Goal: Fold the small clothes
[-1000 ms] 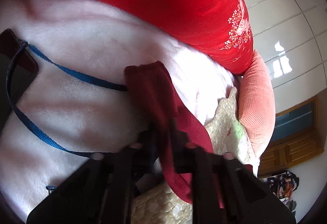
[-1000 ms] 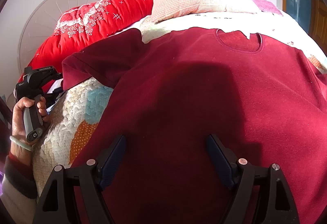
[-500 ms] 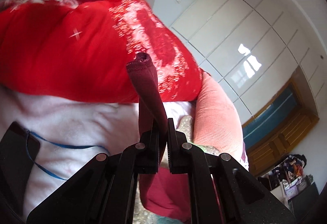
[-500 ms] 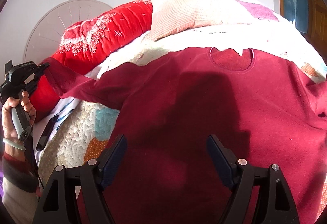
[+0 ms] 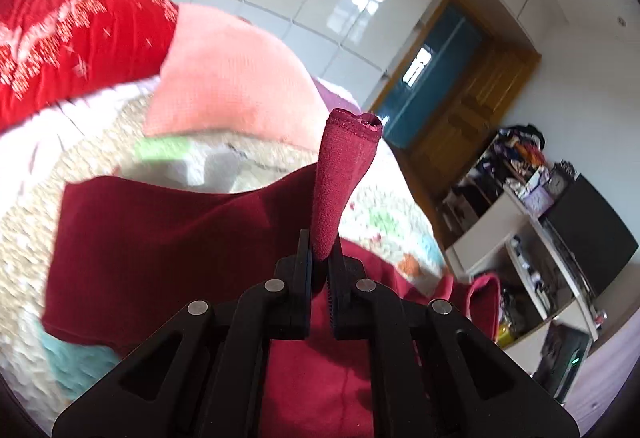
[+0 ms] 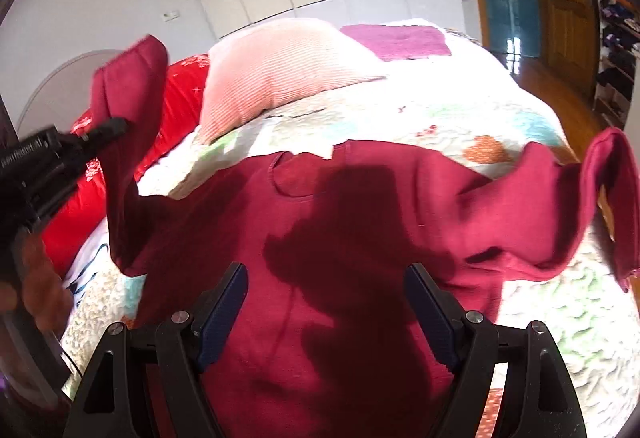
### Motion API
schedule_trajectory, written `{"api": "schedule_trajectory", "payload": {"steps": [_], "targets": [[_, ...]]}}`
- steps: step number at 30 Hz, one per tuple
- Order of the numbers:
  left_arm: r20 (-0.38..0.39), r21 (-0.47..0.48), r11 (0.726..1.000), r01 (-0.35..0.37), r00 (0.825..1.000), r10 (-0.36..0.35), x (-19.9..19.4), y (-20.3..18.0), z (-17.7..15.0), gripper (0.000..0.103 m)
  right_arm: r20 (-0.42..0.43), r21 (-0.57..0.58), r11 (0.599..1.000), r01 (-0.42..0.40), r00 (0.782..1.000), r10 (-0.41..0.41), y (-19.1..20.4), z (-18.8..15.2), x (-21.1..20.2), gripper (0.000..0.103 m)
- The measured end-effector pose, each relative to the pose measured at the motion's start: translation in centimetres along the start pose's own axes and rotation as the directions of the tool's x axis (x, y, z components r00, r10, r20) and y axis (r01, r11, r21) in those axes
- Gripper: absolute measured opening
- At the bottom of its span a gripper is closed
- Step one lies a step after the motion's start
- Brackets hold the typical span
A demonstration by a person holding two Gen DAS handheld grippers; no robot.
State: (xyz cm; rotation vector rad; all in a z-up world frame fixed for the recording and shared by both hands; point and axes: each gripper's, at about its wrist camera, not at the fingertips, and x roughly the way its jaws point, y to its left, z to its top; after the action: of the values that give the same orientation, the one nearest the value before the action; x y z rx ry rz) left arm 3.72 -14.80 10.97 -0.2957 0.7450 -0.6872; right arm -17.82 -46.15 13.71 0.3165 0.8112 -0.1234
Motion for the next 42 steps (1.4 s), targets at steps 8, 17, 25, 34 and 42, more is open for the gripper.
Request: {"api": "schedule_trajectory", "payload": {"steps": [8, 17, 25, 34, 42], "targets": [[-0.292, 0.106, 0.994, -0.037, 0.954, 0.067, 9.2, -3.2, -7.1, 0.013, -0.056, 0.115, 0.993, -0.014, 0.998, 0.02, -4.9, -0.1, 1.0, 0.079], [-0.055, 0.124, 0.979, -0.161, 0.984, 0.169, -3.1, 2.3, -2.5, 0.061, -0.076, 0.109, 0.99, -0.094, 0.992, 0.103, -2.9, 2.9, 4.8, 0.089], [0.004, -0.092, 0.938, -0.334, 0.942, 0.336, -8.6, 12.0, -1.5, 0.061, -0.11, -0.177, 0.983, 0.05, 0.991, -0.071, 2.1, 3.3, 10.5, 0.008], [0.004, -0.085, 0.932, -0.351, 0.936, 0.353, -7.1, 11.1, -1.4, 0.061, 0.132, -0.179, 0.948, 0.262, 0.962, -0.24, -1.7, 5.7, 2.8, 0.007], [-0.091, 0.021, 0.928, -0.371, 0.924, 0.371, -1.4, 8.3, -2.4, 0.061, 0.011, -0.18, 0.954, 0.242, 0.97, -0.244, -3.7, 4.3, 6.2, 0.007]]}}
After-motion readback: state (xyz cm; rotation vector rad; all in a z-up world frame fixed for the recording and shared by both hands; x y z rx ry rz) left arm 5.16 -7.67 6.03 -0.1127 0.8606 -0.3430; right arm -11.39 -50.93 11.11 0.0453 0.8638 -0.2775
